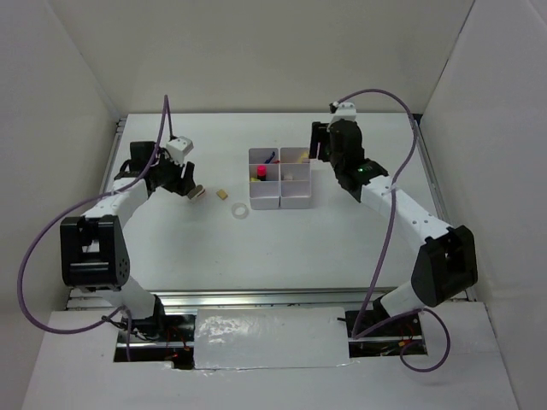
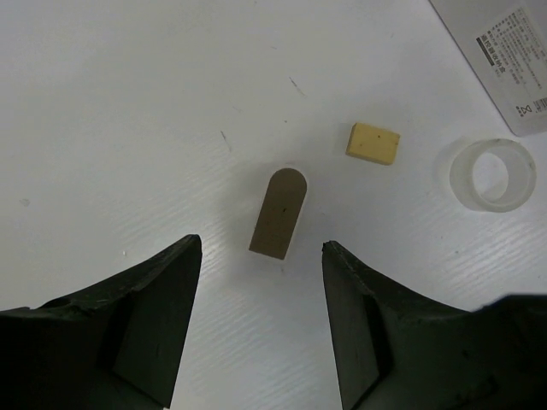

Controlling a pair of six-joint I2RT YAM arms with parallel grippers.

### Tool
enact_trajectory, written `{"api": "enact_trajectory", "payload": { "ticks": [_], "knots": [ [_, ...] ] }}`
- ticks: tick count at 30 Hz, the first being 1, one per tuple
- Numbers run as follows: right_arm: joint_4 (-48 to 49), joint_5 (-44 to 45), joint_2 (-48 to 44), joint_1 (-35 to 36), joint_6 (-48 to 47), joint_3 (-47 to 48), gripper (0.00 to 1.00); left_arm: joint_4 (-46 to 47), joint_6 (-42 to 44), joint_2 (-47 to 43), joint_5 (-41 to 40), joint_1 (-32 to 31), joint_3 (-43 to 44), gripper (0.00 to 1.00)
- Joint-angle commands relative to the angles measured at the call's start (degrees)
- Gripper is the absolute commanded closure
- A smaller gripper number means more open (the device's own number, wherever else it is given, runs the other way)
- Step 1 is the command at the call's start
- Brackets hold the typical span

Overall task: Sort the stationery into containers
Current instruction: Pick up the stationery from the center of the board.

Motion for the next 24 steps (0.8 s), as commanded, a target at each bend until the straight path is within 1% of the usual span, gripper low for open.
{"api": "enact_trajectory", "payload": {
  "ticks": [1, 7, 11, 12, 14, 19, 24],
  "knots": [
    [-4.0, -2.13, -2.54, -3.28, 1.63, -2.03, 0.28, -4.05, 4.05, 4.14, 2.03, -1.93, 4.89, 0.29],
    [-5.14, -4.15, -4.22, -7.51, 2.34, -3.53, 0.28, -8.36, 6.78, 10.73, 3.44, -3.79, 10.6, 0.28],
    [-6.46, -5.03, -4.22, -8.83, 2.95, -3.36, 0.28, -8.89, 6.17, 13.99, 1.68, -4.05, 12.8, 0.28],
    [-6.72, -5.29, -4.39, -9.18, 3.04, -3.36, 0.29, -8.8, 6.08, 14.43, 1.42, -5.62, 13.07, 0.28],
    [-6.81, -5.56, -4.56, -9.62, 3.13, -3.62, 0.29, -8.8, 6.08, 15.66, -0.34, -5.98, 13.86, 0.29],
    [-7.25, -6.96, -5.01, -10.5, 3.04, -4.15, 0.29, -10.29, 7.22, 17.77, -4.56, -7.65, 15.61, 0.33],
    [-7.78, -8.02, -4.39, -12.08, 4.18, -4.59, 0.29, -11.87, 8.89, 19.18, -8.33, -8.62, 16.67, 0.4]
  ]
}}
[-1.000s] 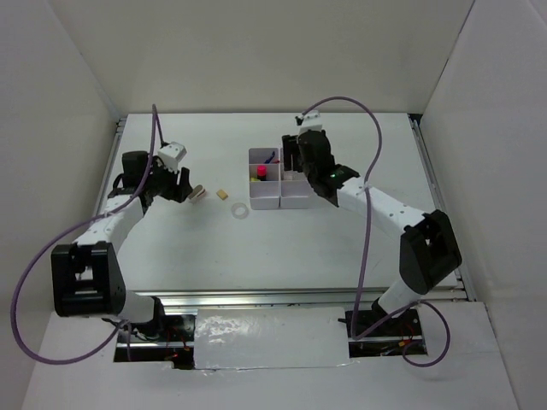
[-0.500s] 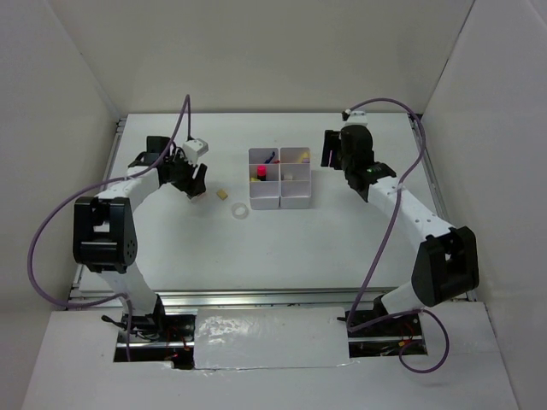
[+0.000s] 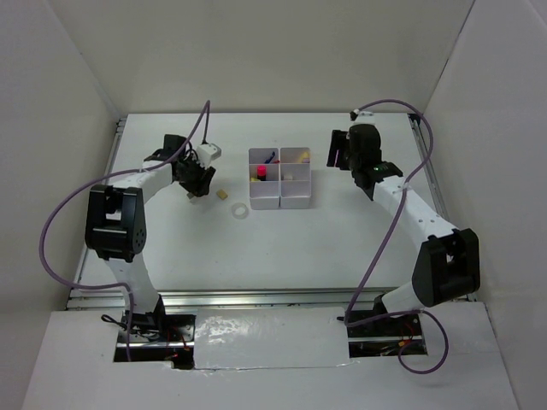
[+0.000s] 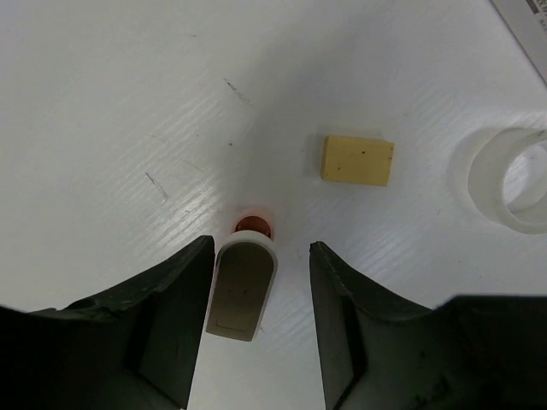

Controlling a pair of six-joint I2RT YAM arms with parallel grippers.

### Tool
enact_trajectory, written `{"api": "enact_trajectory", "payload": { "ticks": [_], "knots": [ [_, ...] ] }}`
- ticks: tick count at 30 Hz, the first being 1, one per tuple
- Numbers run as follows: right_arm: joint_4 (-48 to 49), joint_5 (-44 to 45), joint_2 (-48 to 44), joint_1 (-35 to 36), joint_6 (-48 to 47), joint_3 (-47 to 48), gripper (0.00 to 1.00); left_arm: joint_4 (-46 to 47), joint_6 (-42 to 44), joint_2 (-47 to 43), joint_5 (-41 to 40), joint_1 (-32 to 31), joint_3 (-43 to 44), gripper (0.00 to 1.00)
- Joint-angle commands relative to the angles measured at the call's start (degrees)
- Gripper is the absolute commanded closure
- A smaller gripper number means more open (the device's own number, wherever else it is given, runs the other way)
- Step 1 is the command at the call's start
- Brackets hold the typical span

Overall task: Sort the stationery into containers
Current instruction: Pick up the stationery from the center of the board, then place the stationery in the storage box.

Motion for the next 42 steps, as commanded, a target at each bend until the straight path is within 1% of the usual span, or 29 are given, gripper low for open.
{"api": "enact_trajectory", "payload": {
  "ticks": [1, 2, 4, 5, 7, 9, 12, 13, 14, 15, 16, 17, 18, 20, 22, 24, 25, 26, 27, 28, 31, 35, 36, 39, 42],
  "knots": [
    [-0.7, -1.05, -2.27, -1.42, 1.28, -1.0, 0.3, -3.02, 2.68, 1.95, -3.31, -0.6, 3.36, 0.41],
    [-0.79, -1.22, -2.36, -1.51, 1.54, -1.09, 0.3, -3.64, 2.86, 2.14, -3.49, -0.51, 3.63, 0.43],
    [-0.79, -1.84, -2.53, -2.21, 1.63, -1.44, 0.3, -3.91, 3.48, 2.14, -4.81, -0.51, 3.72, 0.5],
    [-0.87, -1.93, -2.53, -2.39, 1.54, -1.62, 0.3, -4.17, 3.65, 2.14, -5.86, -0.6, 3.8, 0.56],
    [-0.96, -2.28, -2.8, -2.74, 1.63, -1.97, 0.3, -5.31, 4.27, 2.31, -6.74, -0.51, 4.42, 0.58],
    [-0.88, -2.37, -3.06, -3.0, 1.63, -2.32, 0.3, -6.19, 5.06, 2.4, -7.71, -0.51, 5.03, 0.64],
    [-1.14, -2.72, -3.24, -3.62, 1.54, -2.32, 0.31, -7.34, 5.94, 1.97, -7.28, -0.43, 5.47, 0.76],
    [-1.23, -2.81, -3.32, -3.62, 1.8, -2.41, 0.31, -8.03, 6.11, 1.44, -6.23, -0.16, 5.56, 0.83],
    [-1.31, -2.81, -3.59, -3.62, 1.81, -2.5, 0.31, -8.13, 5.94, 0.74, -4.65, -0.07, 5.74, 0.86],
    [-1.49, -2.89, -3.85, -3.79, 1.81, -2.58, 0.31, -8.13, 5.85, -1.36, -0.11, 0.01, 5.83, 0.87],
    [-1.49, -2.9, -4.11, -3.8, 1.72, -2.76, 0.31, -8.04, 5.77, -2.94, 2.54, 0.1, 5.65, 0.89],
    [-1.4, -2.9, -4.29, -3.88, 1.8, -3.28, 0.31, -7.69, 5.94, -6.53, 5.18, 0.01, 5.48, 0.9],
    [-1.32, -2.81, -4.9, -3.97, 1.72, -3.64, 0.31, -7.17, 6.46, -8.3, 10.69, -0.25, 5.04, 0.9],
    [-1.4, -3.07, -5.61, -4.41, 1.81, -4.51, 0.32, -4.29, 7.26, -14.17, 12.85, -2.0, 3.46, 0.93],
    [-1.58, -3.51, -5.87, -5.11, 2.42, -4.87, 0.32, -2.95, 7.43, -17.18, 13.64, -4.45, 3.19, 0.98],
    [-2.02, -3.77, -6.31, -5.46, 2.95, -5.48, 0.32, -2.07, 7.17, -20.0, 15.39, -5.96, 4.5, 0.99],
    [-2.02, -4.04, -6.57, -5.81, 3.12, -5.92, 0.32, -1.8, 6.47, -20.97, 16.01, -7.88, 5.9, 0.99],
    [-2.02, -4.13, -7.01, -5.99, 3.12, -6.19, 0.32, -1.02, 5.86, -21.24, 16.63, -8.85, 6.61, 0.99],
    [-2.02, -4.21, -7.1, -6.25, 3.21, -6.27, 0.32, -0.23, 4.98, -21.33, 17.33, -11.21, 7.49, 0.99],
    [-2.1, -4.65, -7.28, -6.34, 3.3, -6.28, 0.32, 0.56, 2.54, -21.07, 17.77, -12.54, 9.32, 0.99],
    [-2.89, -4.74, -7.19, -7.05, 3.12, -5.66, 0.33, 2.15, -0.81, -16.87, 17.77, -16.94, 14.06, 0.99],
    [-3.51, -4.83, -7.54, -7.66, 2.69, -5.4, 0.33, 4.96, -1.35, -11.32, 15.76, -21.69, 17.86, 0.99],
    [-3.6, -4.92, -7.46, -7.84, 2.68, -5.4, 0.33, 6.18, -1.88, -10.09, 15.15, -23.35, 20.04, 0.99],
    [-4.39, -6.32, -7.55, -8.36, 2.51, -5.14, 0.33, 6.37, -2.85, -3.16, 13.47, -25.99, 25.05, 0.99],
    [-5.18, -6.76, -7.63, -8.89, 2.51, -5.13, 0.33, 7.42, -2.94, 0.36, 12.59, -27.84, 27.35, 0.99]
  ]
}}
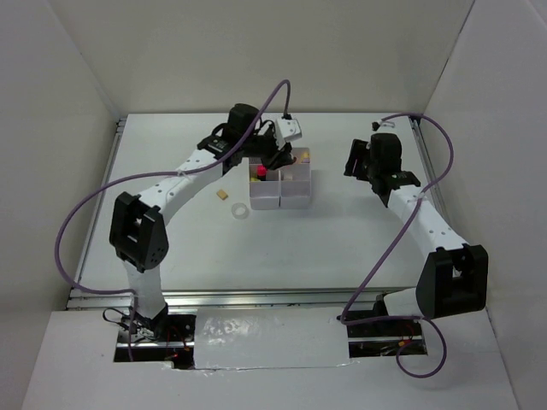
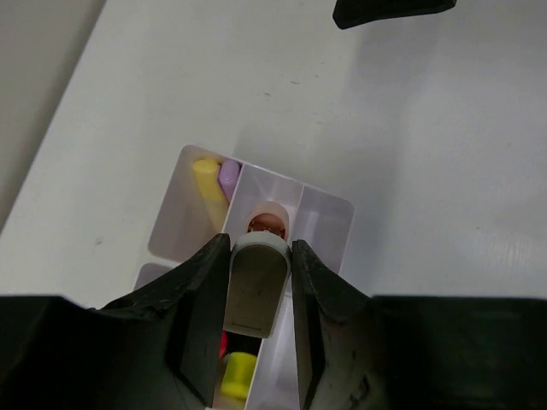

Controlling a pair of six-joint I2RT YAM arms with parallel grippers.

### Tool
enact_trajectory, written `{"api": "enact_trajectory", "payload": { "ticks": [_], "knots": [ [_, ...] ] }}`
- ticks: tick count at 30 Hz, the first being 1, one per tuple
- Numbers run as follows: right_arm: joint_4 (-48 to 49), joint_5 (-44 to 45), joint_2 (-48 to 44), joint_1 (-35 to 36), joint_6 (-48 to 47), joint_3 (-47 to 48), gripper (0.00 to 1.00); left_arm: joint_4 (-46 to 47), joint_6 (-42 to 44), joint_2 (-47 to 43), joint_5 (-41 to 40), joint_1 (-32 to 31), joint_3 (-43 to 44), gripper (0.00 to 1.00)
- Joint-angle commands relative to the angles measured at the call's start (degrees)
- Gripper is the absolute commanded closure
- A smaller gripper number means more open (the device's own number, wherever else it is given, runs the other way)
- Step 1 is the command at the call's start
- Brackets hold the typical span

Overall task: Sort the stationery into containers
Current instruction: Place the stationery in the storage box.

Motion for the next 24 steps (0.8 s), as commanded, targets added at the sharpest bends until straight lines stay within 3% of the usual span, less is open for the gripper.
{"api": "enact_trajectory", "payload": {
  "ticks": [1, 10, 21, 24],
  "knots": [
    [-1.44, -0.95, -2.52, -0.96, -0.05, 0.62, 0.33, 4.08, -1.67, 2.56, -0.74, -1.99, 3.77, 0.99],
    [-1.53, -1.92, -2.43, -2.02, 0.3, 0.09, 0.33, 6.28, 0.61, 9.68, -4.34, -3.4, 6.41, 0.97],
    [-1.88, -3.23, -2.78, -2.01, -1.1, 0.17, 0.32, 6.9, 3.52, 14.96, -4.7, -3.4, 8.0, 0.83],
    [-2.06, -3.32, -3.13, -2.02, -1.63, 0.35, 0.3, 6.9, 3.17, 15.14, -4.79, -3.4, 7.91, 0.6]
  ]
}}
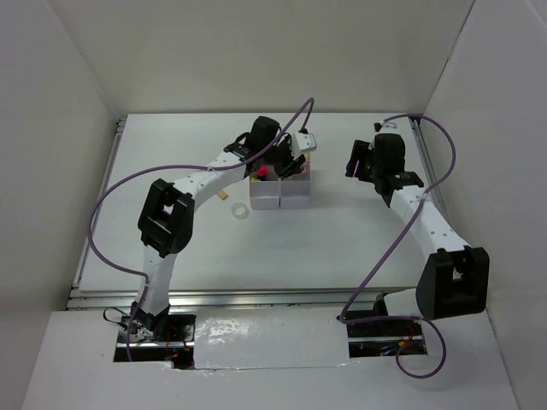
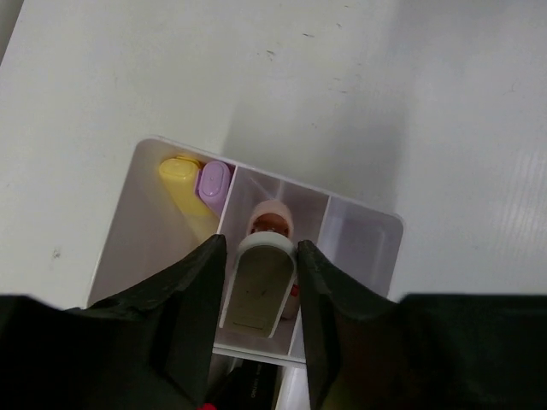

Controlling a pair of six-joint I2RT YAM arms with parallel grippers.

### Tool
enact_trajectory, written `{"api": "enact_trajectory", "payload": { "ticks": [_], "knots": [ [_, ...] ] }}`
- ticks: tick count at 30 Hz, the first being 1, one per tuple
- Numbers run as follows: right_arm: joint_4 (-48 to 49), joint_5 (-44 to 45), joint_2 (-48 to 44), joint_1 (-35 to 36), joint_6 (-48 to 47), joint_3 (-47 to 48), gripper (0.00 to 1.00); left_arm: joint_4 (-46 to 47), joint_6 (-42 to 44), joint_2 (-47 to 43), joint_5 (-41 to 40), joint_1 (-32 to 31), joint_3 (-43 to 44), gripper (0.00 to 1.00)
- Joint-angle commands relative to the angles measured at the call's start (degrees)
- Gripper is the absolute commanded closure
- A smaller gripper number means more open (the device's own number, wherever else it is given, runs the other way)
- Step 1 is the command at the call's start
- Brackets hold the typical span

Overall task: Sort the stationery into containers
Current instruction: Place the stationery in the storage box, then pick up the stationery from the center of the board.

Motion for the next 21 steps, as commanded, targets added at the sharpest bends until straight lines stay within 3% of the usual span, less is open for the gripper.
{"api": "enact_trajectory", "payload": {
  "ticks": [1, 4, 9, 13, 16, 21],
  "knots": [
    [-0.62, -0.59, -2.74, -0.38, -1.37, 0.39, 0.3, 3.03, 0.5, -0.16, 0.4, -0.01, 2.6, 0.47],
    [-0.53, -1.47, -3.18, -0.38, -1.63, 0.4, 0.29, 3.73, -1.52, -1.74, 0.04, -0.01, 2.25, 0.32],
    [-1.4, -1.91, -3.71, -0.2, -2.25, 0.66, 0.29, 2.42, -9.95, -10.95, -1.27, 0.43, 0.76, 0.29],
    [-1.15, -2.26, -5.9, -0.29, -3.3, -0.92, 0.29, 1.54, -18.3, -26.04, -2.24, 4.9, -11.88, 0.36],
    [-0.7, -2.26, -7.04, -0.11, -3.65, -2.5, 0.29, 1.97, -19.28, -35.53, -2.59, 9.65, -24.79, 0.44],
    [-1.32, -2.26, -7.31, 0.59, -2.78, -3.21, 0.3, 0.4, -20.57, -43.05, -8.99, 12.38, -39.65, 0.48]
  ]
}}
